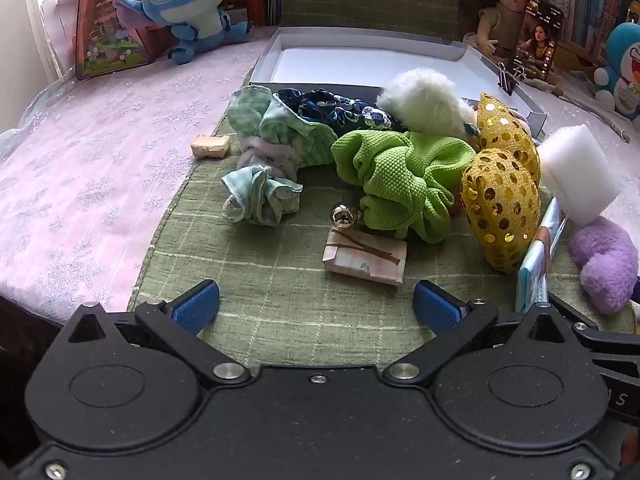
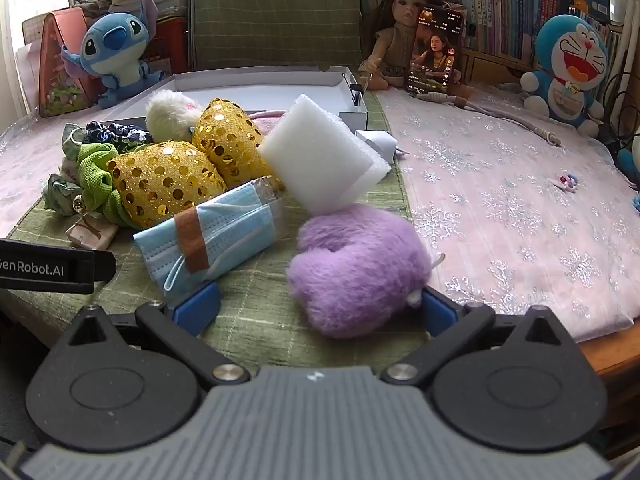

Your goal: Organize soft objects

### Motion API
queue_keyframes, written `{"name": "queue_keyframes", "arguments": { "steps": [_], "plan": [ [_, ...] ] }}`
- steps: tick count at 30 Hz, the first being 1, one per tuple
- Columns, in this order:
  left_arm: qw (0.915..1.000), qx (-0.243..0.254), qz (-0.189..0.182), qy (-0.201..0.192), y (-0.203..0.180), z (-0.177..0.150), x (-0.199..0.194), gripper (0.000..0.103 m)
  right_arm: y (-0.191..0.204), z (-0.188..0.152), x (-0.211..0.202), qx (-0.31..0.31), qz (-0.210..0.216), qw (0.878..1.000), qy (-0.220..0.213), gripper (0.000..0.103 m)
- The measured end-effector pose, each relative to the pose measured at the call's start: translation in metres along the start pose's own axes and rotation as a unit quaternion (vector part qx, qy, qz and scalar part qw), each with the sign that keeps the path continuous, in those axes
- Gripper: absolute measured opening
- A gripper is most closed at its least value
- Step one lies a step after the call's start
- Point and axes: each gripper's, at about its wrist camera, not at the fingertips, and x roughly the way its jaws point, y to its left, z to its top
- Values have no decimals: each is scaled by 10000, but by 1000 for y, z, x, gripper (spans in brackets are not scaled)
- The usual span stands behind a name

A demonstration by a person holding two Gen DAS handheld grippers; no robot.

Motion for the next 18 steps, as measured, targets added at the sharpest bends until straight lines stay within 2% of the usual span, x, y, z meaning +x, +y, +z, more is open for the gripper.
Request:
{"name": "queue_keyframes", "arguments": {
  "steps": [18],
  "plan": [
    [10000,-7,-9,41,0,0,0,103,0,0,0,-11,-6,10000,29,103]
  ]
}}
